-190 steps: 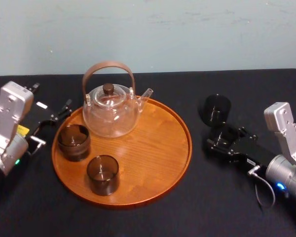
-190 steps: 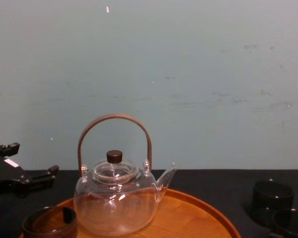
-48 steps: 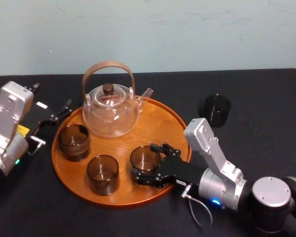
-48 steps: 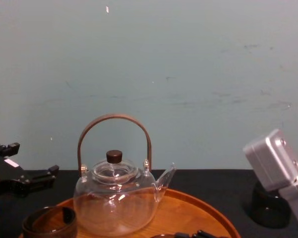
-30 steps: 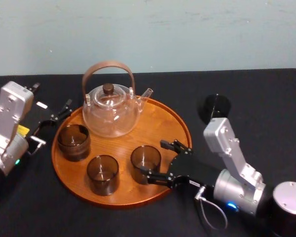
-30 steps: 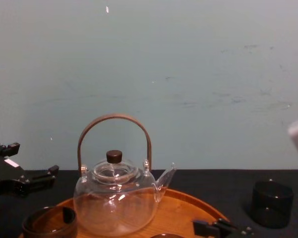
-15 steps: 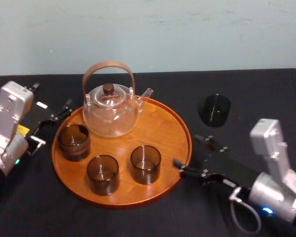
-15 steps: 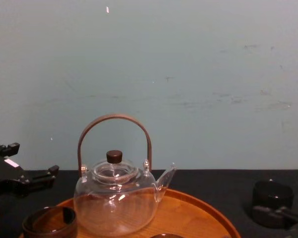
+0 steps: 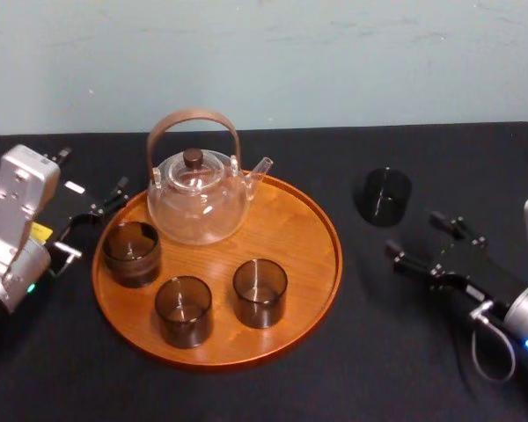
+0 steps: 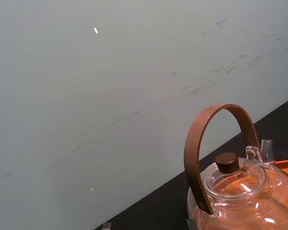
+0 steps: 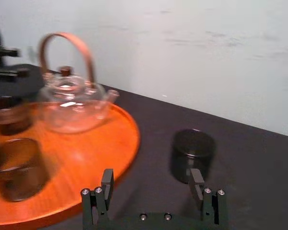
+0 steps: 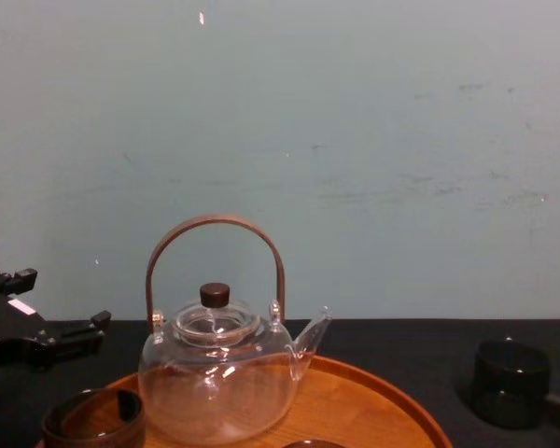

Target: Pick up the glass from the table and place it on the tray.

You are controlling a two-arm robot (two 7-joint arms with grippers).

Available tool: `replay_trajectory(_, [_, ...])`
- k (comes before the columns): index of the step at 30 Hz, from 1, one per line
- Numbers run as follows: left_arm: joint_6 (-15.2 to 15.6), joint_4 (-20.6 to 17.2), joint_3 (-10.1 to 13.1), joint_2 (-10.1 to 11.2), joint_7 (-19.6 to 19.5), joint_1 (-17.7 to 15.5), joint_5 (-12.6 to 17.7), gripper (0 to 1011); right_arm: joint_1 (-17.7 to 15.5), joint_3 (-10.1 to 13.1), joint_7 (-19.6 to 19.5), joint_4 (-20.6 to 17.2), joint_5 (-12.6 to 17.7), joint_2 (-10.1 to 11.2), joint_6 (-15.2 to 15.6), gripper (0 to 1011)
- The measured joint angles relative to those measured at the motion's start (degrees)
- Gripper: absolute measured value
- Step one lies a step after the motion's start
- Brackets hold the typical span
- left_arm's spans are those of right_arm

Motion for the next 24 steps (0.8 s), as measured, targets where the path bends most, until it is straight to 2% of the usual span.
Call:
replay_trajectory(11, [0.0, 0.0, 0.0, 0.0, 0.0, 0.0, 0.0, 1001, 4.8, 1.8, -1.2, 5.9, -1.8, -2.1, 2.1, 1002])
replay_trajectory(24, [0.0, 0.0, 0.0, 0.0, 0.0, 0.0, 0.0, 1001, 10.0, 1.4, -0.2, 11.3, -3.1, -3.9, 3.3, 1002])
